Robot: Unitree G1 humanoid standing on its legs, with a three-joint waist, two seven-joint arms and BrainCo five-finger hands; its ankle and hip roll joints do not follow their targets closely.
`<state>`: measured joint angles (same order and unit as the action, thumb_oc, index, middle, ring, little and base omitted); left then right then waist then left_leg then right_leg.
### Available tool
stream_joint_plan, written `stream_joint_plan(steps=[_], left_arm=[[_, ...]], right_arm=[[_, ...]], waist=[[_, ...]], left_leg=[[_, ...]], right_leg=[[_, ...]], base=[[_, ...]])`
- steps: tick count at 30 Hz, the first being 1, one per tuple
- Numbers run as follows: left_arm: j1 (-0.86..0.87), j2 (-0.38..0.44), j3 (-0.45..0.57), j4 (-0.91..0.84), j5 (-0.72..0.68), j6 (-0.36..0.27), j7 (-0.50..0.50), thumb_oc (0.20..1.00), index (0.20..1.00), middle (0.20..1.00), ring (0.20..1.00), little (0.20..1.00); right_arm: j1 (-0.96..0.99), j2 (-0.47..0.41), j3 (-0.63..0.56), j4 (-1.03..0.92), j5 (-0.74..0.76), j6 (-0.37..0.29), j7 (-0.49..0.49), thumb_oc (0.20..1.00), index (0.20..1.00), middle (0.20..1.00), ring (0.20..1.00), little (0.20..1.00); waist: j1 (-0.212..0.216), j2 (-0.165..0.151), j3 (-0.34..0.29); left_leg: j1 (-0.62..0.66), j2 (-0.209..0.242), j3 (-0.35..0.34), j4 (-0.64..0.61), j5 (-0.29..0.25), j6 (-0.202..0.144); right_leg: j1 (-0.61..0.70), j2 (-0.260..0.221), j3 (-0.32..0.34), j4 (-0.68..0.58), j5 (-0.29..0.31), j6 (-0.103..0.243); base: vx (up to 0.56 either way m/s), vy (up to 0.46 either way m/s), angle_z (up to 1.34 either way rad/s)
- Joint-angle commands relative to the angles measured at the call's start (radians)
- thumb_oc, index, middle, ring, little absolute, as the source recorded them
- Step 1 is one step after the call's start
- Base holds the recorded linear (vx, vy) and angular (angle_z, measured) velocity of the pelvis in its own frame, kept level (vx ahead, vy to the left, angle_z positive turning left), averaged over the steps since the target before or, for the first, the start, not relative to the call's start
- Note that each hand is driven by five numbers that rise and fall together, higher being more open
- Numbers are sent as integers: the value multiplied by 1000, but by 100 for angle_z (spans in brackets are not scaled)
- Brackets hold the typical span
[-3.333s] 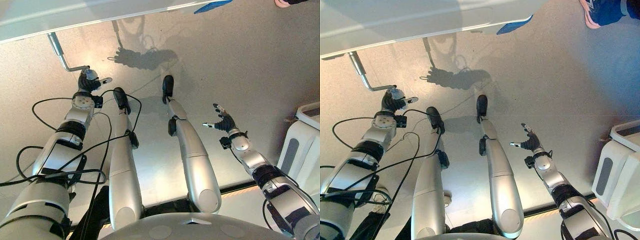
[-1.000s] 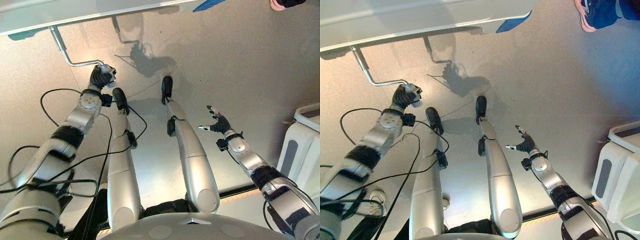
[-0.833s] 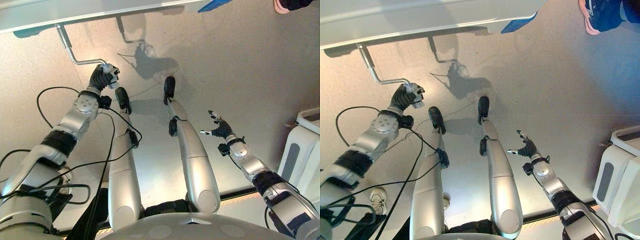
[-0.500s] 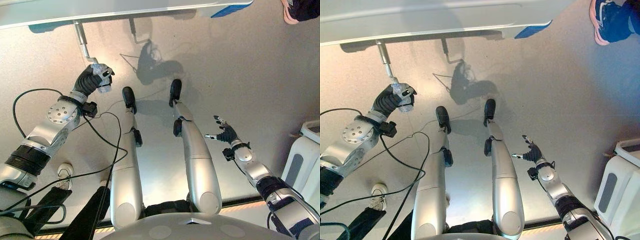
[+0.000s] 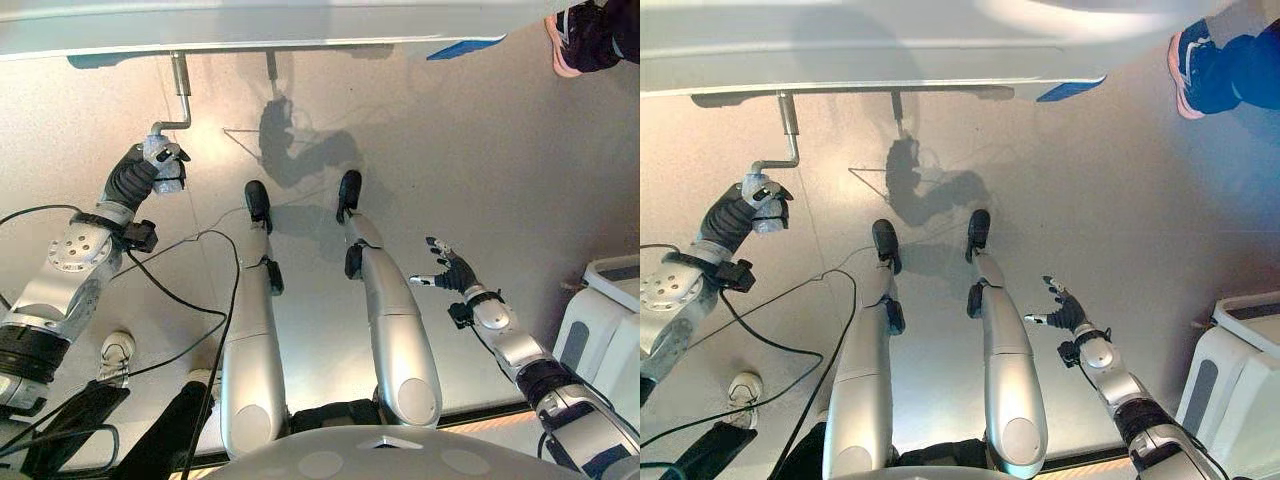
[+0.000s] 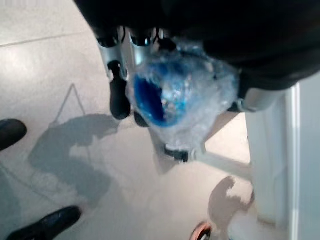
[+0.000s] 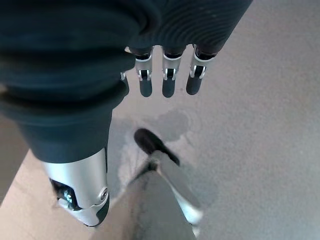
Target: Raise the hospital bed
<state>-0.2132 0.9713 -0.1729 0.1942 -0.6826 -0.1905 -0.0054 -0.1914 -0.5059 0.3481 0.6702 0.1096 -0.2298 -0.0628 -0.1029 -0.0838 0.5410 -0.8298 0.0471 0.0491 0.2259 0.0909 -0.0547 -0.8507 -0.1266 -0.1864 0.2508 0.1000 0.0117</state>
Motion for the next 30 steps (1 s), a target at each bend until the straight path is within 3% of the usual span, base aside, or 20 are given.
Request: stream_joint_plan(steps=[1, 7, 11, 12, 14, 17, 20, 30], left_arm=[[69, 35, 90, -54, 95, -126, 60, 200, 200, 200, 200, 200], [-125, -35, 92, 267, 203, -76, 188, 200, 200, 200, 200, 200], [-188, -47, 74, 342, 232, -61, 215, 200, 200, 200, 200, 200], [-290, -44, 60, 487, 257, -40, 250, 200, 200, 200, 200, 200], [-367, -39, 27, 594, 285, -24, 265, 200, 200, 200, 200, 200], [-400, -44, 8, 631, 295, -16, 268, 200, 200, 200, 200, 200], [-519, -30, -48, 824, 363, 30, 272, 200, 200, 200, 200, 200], [-608, -74, -112, 918, 426, 74, 278, 200, 200, 200, 200, 200]], right_arm=[[63, -60, -18, -8, 21, -15, -9, 1000, 1000, 1000, 1000, 1000], [36, -26, 5, -31, 33, -7, -19, 1000, 1000, 1000, 1000, 1000], [22, -18, 14, -33, 38, -5, -22, 1000, 1000, 1000, 1000, 1000], [1, -3, 39, -38, 49, -4, -25, 1000, 1000, 1000, 1000, 1000], [-11, 3, 54, -41, 60, -7, -29, 1000, 1000, 1000, 1000, 1000], [-15, 6, 60, -44, 66, -9, -30, 1000, 1000, 1000, 1000, 1000], [-33, 21, 97, -39, 90, -16, -27, 1000, 1000, 1000, 1000, 1000], [-42, 6, 138, -91, 119, -21, -24, 1000, 1000, 1000, 1000, 1000]], waist=[[34, 24, -21], [16, -33, -21], [11, -49, -21], [-7, -82, -21], [-14, -102, -21], [-15, -107, -21], [-34, -134, -21], [-50, -143, -21]], left_leg=[[-49, -34, 20, 80, -64, -12], [-122, -28, 25, 151, -106, -5], [-137, -26, 27, 169, -117, -3], [-149, -19, 30, 192, -135, 2], [-168, -15, 32, 216, -148, 7], [-176, -14, 32, 226, -154, 9], [-183, -6, 34, 247, -170, 18], [-208, 1, 36, 264, -175, 32]], right_leg=[[49, -44, 25, -120, 101, 179], [31, -53, 32, -141, 112, 189], [22, -51, 33, -144, 116, 190], [23, -48, 37, -155, 124, 197], [12, -45, 44, -159, 128, 200], [7, -45, 44, -158, 127, 201], [-8, -41, 48, -153, 126, 199], [-69, -32, 68, -113, 105, 181]], base=[[101, 144, 5], [41, 89, 4], [32, 62, 4], [26, 55, 4], [31, 59, -6], [21, 21, -15], [16, 20, -6], [6, 1, -7]])
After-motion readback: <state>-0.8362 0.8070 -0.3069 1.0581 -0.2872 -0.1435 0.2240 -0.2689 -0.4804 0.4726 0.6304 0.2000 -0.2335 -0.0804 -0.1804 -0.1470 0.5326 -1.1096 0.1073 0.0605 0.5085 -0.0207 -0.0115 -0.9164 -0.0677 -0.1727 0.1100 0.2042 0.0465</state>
